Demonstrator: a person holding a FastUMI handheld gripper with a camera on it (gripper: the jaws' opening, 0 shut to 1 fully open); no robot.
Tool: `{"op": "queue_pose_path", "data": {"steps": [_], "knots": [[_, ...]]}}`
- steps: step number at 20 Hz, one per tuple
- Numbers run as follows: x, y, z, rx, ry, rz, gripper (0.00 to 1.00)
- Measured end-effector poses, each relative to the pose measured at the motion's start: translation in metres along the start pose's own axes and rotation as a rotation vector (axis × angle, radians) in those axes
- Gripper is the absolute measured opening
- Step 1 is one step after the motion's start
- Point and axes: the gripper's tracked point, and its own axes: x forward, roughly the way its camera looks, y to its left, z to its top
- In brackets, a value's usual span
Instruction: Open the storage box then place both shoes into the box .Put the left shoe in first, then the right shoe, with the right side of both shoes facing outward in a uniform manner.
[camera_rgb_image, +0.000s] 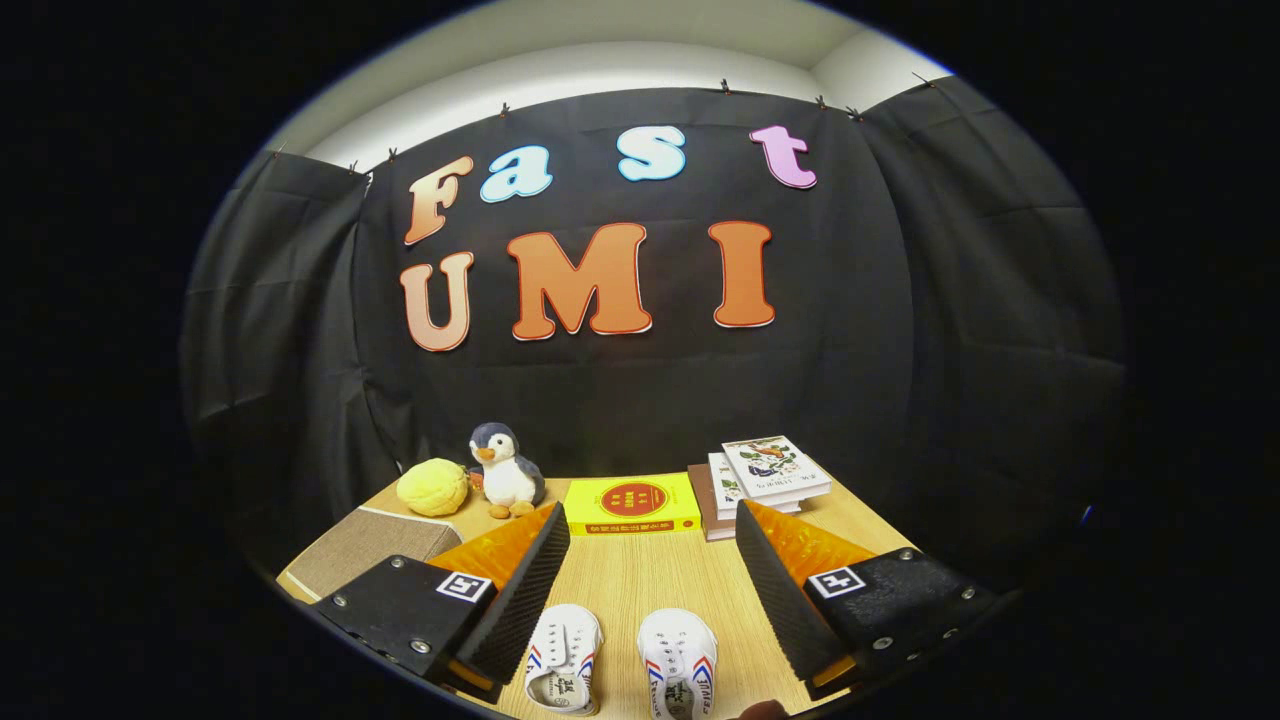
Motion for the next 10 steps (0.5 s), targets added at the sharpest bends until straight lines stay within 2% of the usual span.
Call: {"op": "queue_pose_path", "data": {"steps": [10], "knots": [[0.003,0.025,-0.017,0.026,0.033,0.062,0.99]]}}
